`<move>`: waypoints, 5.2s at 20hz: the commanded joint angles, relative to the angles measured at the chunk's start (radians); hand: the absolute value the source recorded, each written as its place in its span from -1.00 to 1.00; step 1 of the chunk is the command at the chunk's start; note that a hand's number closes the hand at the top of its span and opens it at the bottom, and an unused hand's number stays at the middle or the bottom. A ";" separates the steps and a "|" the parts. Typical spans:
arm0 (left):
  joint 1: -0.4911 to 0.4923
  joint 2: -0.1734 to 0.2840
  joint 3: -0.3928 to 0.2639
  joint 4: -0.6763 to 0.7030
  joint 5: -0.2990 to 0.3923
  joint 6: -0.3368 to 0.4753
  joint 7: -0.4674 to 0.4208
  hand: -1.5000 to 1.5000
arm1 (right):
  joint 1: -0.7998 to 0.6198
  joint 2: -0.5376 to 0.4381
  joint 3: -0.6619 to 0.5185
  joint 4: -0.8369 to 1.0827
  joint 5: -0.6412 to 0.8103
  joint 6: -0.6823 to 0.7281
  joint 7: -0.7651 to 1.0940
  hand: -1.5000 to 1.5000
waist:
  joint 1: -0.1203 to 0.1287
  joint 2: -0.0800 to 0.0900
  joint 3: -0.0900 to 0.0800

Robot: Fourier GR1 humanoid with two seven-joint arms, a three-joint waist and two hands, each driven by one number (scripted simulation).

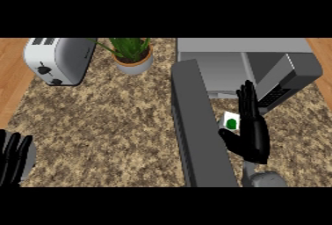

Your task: Pick up the milk, place it into the microwave and close the microwave

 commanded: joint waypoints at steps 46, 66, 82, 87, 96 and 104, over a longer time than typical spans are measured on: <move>0.088 -0.016 0.016 -0.054 0.046 -0.066 -0.011 -1.00 | -0.316 -0.111 -0.278 1.127 -0.010 0.606 -0.735 -1.00 | 0.019 0.009 0.004; 0.069 0.000 0.047 0.001 0.066 -0.105 -0.031 -1.00 | -0.365 -0.286 -0.380 1.147 -0.046 0.635 -0.870 1.00 | 0.011 0.009 0.004; 0.135 -0.020 0.097 0.000 0.133 -0.131 -0.048 -1.00 | -0.156 -0.213 -0.230 0.442 -0.085 0.534 -0.477 1.00 | -0.008 0.000 0.001; 0.039 -0.026 0.075 0.069 0.063 -0.113 -0.040 -1.00 | -0.317 -0.156 -0.212 0.479 -0.015 0.392 -0.340 1.00 | 0.000 0.004 0.001; 0.005 0.025 0.156 0.056 0.147 -0.137 0.022 -1.00 | -0.653 -0.131 -0.267 0.882 0.050 0.329 -0.356 1.00 | 0.023 0.012 0.003; -0.020 0.032 0.170 0.114 0.149 -0.173 0.001 -1.00 | -0.857 -0.127 -0.316 1.181 0.092 0.267 -0.453 1.00 | 0.042 0.021 0.003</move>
